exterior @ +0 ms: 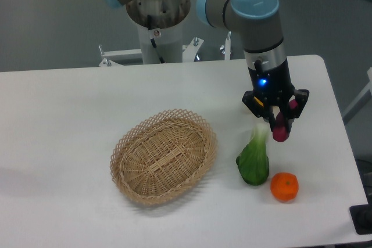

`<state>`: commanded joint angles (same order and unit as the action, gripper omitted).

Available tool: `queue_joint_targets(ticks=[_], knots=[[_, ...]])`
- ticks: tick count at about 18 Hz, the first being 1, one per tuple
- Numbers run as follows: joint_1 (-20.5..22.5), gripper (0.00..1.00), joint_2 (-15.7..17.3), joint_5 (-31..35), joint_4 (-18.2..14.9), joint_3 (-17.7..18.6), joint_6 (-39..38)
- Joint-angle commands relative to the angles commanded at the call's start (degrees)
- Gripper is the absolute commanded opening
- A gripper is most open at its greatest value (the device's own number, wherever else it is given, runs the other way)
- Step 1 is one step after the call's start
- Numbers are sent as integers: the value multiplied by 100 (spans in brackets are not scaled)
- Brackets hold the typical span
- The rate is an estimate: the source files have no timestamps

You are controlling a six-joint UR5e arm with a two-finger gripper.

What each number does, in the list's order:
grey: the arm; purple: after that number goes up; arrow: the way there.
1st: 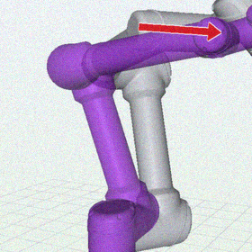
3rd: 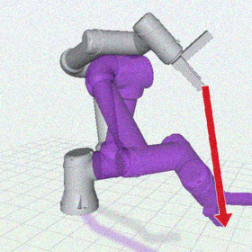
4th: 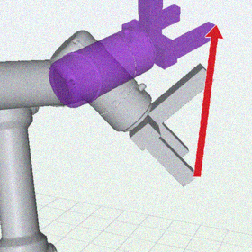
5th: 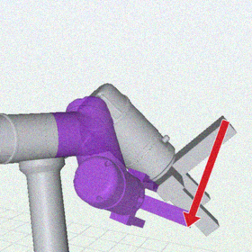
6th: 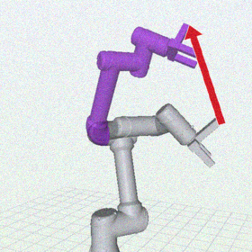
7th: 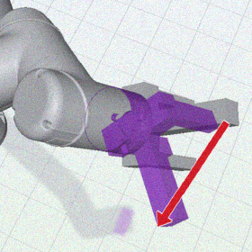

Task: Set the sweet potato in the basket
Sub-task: 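Lift the purple sweet potato with the gripper off the table, then carry the sweet potato over the wicker basket and lower it inside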

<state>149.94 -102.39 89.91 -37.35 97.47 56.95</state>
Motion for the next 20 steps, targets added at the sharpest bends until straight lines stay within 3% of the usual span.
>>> queue_joint_targets(ticks=[10,13,20], knots=[[-70,27,105,26,-35,61,-79],[-140,27,245,35,-272,140,-149],[-816,27,308,167,-229,562,-1255]])
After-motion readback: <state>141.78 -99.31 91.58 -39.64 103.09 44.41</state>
